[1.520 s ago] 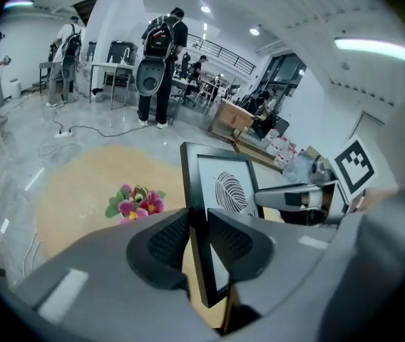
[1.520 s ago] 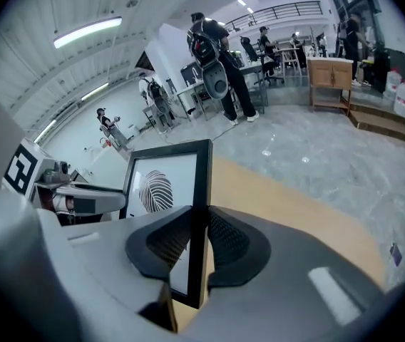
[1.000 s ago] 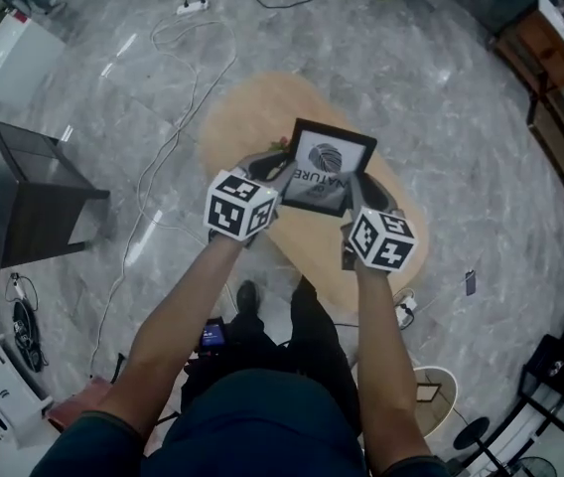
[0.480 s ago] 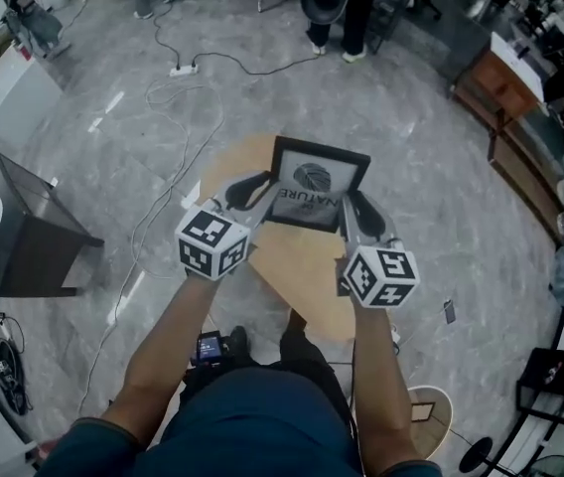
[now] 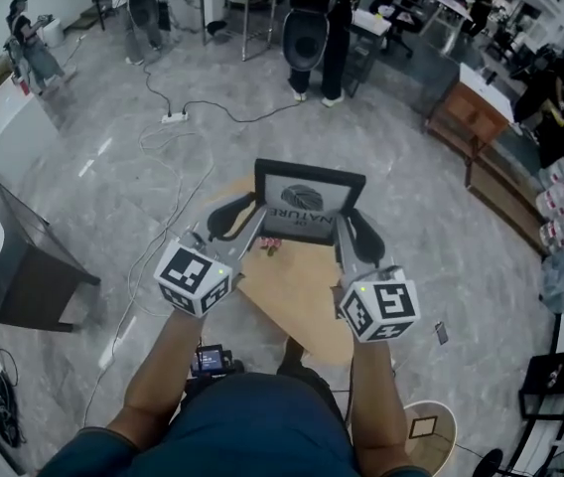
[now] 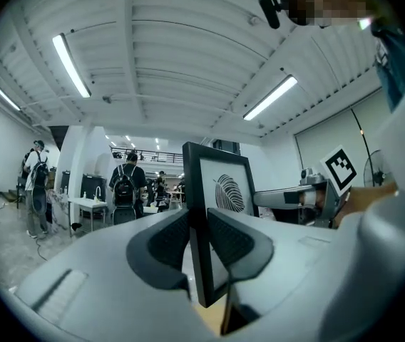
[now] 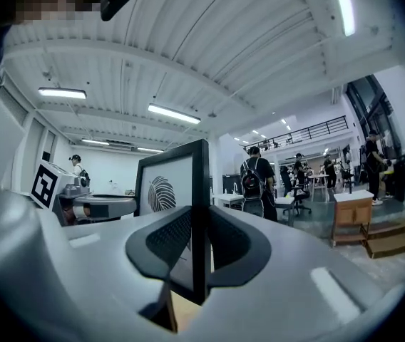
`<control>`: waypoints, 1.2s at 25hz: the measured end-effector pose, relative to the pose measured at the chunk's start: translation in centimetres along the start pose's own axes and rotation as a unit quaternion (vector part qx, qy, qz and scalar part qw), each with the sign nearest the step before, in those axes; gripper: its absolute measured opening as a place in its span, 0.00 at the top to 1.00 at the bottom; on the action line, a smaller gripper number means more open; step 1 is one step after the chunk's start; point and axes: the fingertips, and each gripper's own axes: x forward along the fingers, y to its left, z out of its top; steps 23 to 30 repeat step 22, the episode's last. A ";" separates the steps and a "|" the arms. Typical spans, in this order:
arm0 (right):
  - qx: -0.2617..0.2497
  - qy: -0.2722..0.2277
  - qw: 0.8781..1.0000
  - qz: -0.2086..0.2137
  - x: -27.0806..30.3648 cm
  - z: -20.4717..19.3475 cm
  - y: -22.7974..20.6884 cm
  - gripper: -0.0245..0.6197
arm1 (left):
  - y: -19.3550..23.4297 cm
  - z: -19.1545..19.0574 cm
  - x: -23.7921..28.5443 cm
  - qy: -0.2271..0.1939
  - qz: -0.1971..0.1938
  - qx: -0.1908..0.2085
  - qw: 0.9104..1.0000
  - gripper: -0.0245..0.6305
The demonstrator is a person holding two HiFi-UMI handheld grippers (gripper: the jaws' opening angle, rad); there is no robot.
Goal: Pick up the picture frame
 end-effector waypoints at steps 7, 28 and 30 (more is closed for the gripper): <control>-0.008 -0.004 1.000 0.001 -1.5 0.9 2.1 0.84 | -0.4 1.3 -2.1 -0.008 -0.005 0.012 1.000 0.85; -0.015 -0.014 1.000 -0.013 -3.4 1.6 0.9 0.84 | -2.3 2.0 -1.4 -0.015 -0.019 0.025 0.999 0.85; -0.015 -0.014 1.000 -0.013 -3.4 1.6 0.9 0.84 | -2.3 2.0 -1.4 -0.015 -0.019 0.025 0.999 0.85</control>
